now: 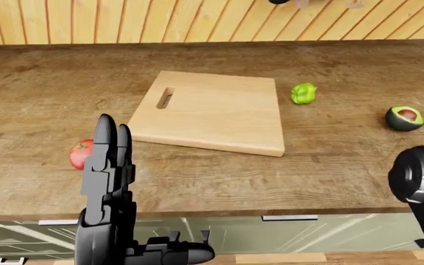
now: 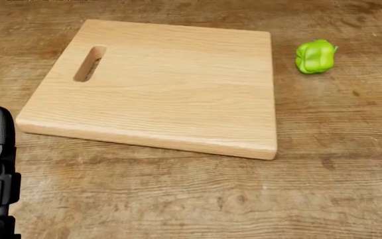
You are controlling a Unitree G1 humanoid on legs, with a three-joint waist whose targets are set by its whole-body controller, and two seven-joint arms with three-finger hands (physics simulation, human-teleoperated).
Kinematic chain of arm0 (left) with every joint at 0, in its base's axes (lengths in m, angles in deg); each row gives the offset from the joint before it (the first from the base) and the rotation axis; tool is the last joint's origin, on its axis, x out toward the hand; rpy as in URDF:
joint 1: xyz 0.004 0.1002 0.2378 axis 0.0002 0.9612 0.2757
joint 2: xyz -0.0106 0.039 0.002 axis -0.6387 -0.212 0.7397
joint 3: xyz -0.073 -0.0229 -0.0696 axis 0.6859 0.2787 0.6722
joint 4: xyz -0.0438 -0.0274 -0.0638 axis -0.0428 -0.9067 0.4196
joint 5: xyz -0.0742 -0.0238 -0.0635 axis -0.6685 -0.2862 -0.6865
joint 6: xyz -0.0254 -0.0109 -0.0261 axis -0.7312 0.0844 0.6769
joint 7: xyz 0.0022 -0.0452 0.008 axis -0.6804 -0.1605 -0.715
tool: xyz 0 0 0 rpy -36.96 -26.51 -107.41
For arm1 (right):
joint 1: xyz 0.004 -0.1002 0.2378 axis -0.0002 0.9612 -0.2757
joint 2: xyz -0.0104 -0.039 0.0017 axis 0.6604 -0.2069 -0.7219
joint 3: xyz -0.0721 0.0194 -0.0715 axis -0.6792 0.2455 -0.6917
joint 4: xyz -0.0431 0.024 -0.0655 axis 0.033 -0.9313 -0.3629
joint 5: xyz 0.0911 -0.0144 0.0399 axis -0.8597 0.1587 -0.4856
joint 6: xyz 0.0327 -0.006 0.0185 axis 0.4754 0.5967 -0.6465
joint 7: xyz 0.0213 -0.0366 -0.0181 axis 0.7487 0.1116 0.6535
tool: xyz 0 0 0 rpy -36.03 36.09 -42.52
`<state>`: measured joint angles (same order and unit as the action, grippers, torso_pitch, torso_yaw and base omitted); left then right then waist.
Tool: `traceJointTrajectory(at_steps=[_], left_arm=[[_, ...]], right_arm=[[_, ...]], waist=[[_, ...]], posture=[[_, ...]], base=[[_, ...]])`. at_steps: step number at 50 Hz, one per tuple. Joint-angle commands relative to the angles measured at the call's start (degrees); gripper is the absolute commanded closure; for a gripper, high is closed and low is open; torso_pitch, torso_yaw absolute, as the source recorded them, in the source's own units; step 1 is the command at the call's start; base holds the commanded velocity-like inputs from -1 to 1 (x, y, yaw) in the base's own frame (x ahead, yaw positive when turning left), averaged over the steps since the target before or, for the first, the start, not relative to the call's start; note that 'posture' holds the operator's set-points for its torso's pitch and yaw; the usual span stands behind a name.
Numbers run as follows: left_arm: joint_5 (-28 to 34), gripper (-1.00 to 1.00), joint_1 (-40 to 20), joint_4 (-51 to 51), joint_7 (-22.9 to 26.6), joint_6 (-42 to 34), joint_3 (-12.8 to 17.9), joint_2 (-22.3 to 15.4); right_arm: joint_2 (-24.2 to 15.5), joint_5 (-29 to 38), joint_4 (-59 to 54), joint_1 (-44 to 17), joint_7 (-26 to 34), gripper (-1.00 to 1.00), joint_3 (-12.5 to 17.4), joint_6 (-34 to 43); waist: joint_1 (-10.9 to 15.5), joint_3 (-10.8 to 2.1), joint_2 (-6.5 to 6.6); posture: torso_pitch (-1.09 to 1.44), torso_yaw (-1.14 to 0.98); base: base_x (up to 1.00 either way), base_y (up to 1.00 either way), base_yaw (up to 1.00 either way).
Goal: Place the avocado, onion, tomato and bell pepper on the cutting board.
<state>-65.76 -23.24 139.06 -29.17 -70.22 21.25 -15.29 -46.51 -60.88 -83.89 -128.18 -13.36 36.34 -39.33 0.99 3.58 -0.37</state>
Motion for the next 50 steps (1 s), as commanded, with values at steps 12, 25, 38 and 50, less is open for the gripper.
traceJointTrajectory(at_steps=[12, 25, 38, 50], left_arm=[[-0.48, -1.00, -0.44, 2.12, -0.08, 1.24, 0.46, 0.08], [-0.54, -1.00, -0.69, 1.65, 0.24, 1.27, 0.78, 0.36], [0.19, -1.00, -0.49, 2.32, 0.08, 1.31, 0.97, 0.59], [0.10, -1.00, -0.55, 2.04, 0.16, 1.42, 0.95, 0.65]], right_arm=[[10.73, 15.95, -59.83, -29.77, 6.95, 0.94, -5.03, -27.59], [23.79, 19.83, -62.41, -26.55, 8.96, 0.95, -5.30, -28.07], [29.14, 26.01, -61.27, -20.25, 13.90, 0.94, -9.00, -27.96], [30.37, 32.79, -59.71, -15.06, 20.09, 0.94, -10.43, -29.83]], waist=[[-0.56, -1.13, 0.66], [0.17, -1.13, 0.66], [0.30, -1.44, 0.79], [0.18, -1.73, 0.95]], posture=[[0.00, 0.00], [0.00, 0.00], [0.00, 0.00], [0.00, 0.00]], base=[[0.00, 0.00, 0.00], [0.00, 0.00, 0.00], [0.00, 0.00, 0.00], [0.00, 0.00, 0.00]])
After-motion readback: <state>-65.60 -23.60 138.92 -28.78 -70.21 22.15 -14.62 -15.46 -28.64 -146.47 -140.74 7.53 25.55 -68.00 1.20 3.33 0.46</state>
